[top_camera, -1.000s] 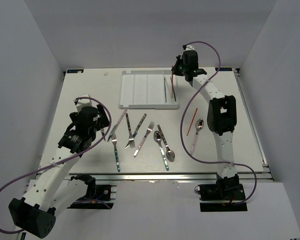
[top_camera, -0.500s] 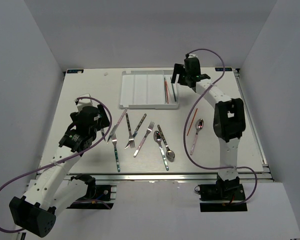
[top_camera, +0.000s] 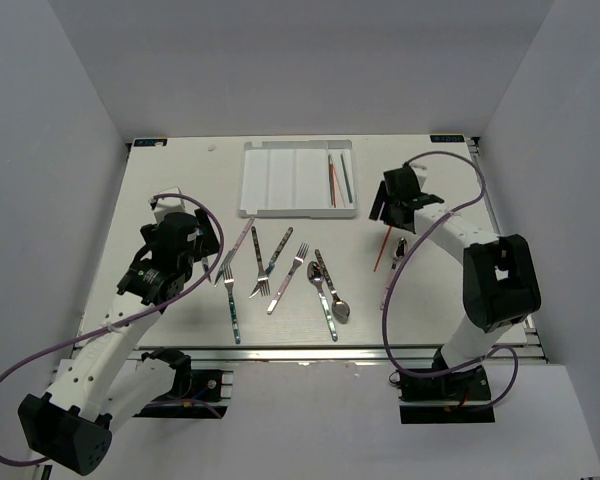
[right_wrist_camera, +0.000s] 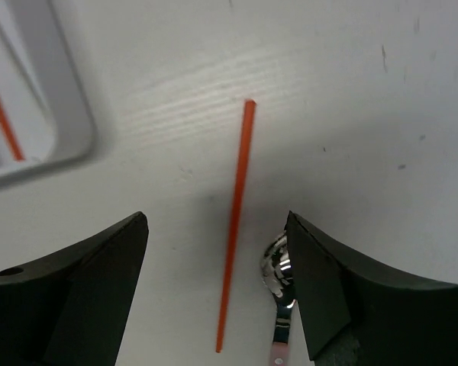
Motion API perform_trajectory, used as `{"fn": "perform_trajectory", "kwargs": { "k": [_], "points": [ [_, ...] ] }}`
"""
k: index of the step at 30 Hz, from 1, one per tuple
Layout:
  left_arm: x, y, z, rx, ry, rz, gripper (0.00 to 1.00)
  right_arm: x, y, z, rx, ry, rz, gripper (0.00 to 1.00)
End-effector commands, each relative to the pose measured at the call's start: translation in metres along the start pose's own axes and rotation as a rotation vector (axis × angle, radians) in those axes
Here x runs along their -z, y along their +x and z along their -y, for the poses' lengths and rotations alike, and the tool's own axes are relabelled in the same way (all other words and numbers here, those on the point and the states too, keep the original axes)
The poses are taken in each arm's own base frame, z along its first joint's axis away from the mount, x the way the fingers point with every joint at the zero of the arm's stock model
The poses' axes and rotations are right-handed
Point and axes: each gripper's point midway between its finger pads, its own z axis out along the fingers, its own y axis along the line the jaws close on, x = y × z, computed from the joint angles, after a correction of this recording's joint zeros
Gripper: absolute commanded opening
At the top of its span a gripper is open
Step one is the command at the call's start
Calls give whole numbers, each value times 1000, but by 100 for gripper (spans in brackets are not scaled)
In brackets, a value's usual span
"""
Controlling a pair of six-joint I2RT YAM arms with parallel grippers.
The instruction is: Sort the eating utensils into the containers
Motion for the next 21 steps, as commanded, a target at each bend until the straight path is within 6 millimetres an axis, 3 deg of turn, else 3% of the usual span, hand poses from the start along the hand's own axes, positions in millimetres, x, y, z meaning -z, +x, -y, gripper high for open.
{"fn": "perform_trajectory", "kwargs": {
  "k": [1,6,11,14,21],
  "points": [
    [3,-4,2,5,25,17,98,-9,14,10,-56,64,-3,77],
    [5,-4,4,8,39,18,98,-30,21,11,-53,116,-31,75],
    [6,-5,5,9,44,20,98,-44,8,5,-32,129,-19,71],
    [6,-4,5,9,48,19,98,-58,11,8,-12,159,-54,69],
    [6,-4,5,9,49,20,98,-66,20,17,-22,185,-72,67]
  ]
}}
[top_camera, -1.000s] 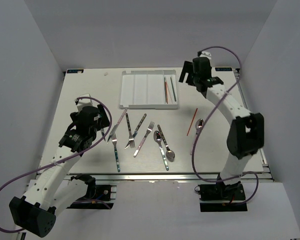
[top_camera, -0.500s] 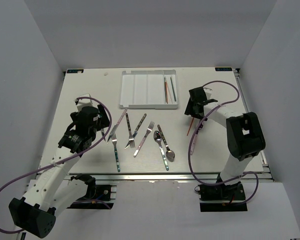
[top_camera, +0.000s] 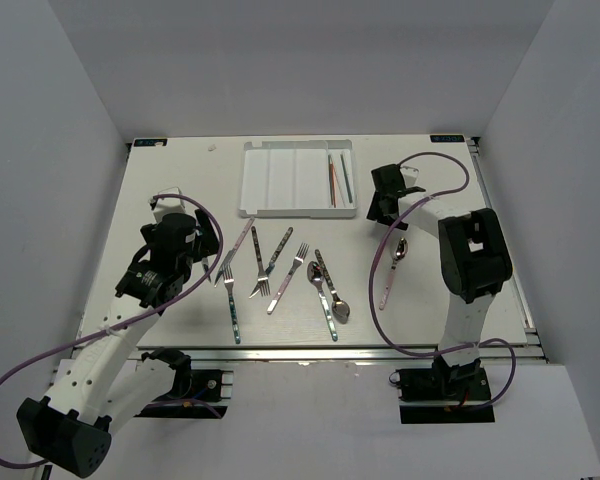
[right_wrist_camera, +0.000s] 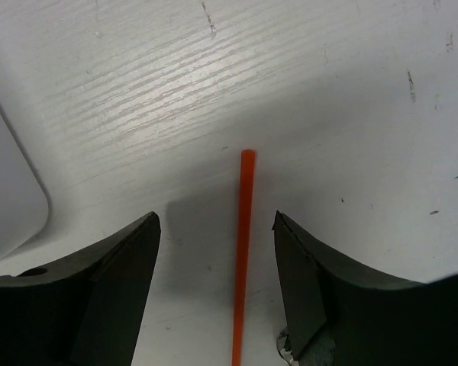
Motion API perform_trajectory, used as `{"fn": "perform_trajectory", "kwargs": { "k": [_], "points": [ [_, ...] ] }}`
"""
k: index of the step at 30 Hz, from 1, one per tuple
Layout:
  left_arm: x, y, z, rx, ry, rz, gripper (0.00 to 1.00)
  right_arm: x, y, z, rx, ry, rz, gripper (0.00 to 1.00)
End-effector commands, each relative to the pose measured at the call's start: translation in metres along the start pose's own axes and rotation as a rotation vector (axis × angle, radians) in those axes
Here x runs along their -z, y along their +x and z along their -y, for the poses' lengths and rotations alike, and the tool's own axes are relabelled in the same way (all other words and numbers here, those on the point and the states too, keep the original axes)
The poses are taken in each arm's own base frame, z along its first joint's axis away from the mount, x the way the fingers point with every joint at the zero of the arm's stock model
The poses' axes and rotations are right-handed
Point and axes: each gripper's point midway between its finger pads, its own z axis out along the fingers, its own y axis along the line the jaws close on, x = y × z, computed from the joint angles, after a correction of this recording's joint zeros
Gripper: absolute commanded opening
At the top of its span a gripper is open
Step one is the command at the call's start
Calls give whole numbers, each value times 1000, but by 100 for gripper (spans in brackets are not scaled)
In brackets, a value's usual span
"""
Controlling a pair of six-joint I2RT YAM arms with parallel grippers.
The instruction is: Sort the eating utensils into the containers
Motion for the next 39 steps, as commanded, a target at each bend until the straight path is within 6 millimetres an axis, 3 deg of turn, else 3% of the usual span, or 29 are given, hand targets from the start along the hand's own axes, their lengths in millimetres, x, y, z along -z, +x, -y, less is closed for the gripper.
{"fn": "perform_trajectory", "kwargs": {
  "k": [1,3,4,9,10,12,13,18,24,28,29,30,31,32,33,34,39],
  "points": [
    [3,-3,1,4,15,18,98,-5,-7,8,-24,42,17,66],
    [3,-3,1,5,17,19,98,-11,-1,9,-22,46,0,62],
    [3,-3,1,5,16,20,98,-14,1,10,-27,37,-16,53],
    [3,-3,1,5,17,19,98,-30,21,9,-30,15,-85,35],
    [4,-4,1,6,17,22,98,-32,24,8,-27,5,-95,26],
    [3,-4,1,6,17,21,98,-34,26,9,-23,6,-105,16],
    [4,-4,0,6,15,21,98,-33,28,8,-21,3,-110,1],
    [3,-3,0,4,13,20,98,-12,8,-8,-33,-83,-71,0],
    [4,-4,-1,7,8,25,98,54,-51,-38,-48,-305,81,0],
    [4,-5,-1,9,9,27,98,86,-98,-76,-12,-500,201,0],
    [4,-4,-1,7,10,24,98,71,-95,-83,39,-503,176,0],
    [4,-5,-1,7,8,25,98,87,-125,-105,62,-584,227,0],
    [3,-4,-1,6,6,23,98,63,-120,-118,97,-595,195,0],
    [2,-3,-1,4,5,18,98,56,-127,-127,135,-606,205,0],
    [3,-4,-1,5,5,22,98,70,-161,-144,142,-658,273,0],
    [2,-3,-2,3,2,19,98,46,-156,-151,153,-642,243,0],
    [-2,1,1,-8,3,-1,98,49,-209,-174,133,-700,403,0]
  ]
}}
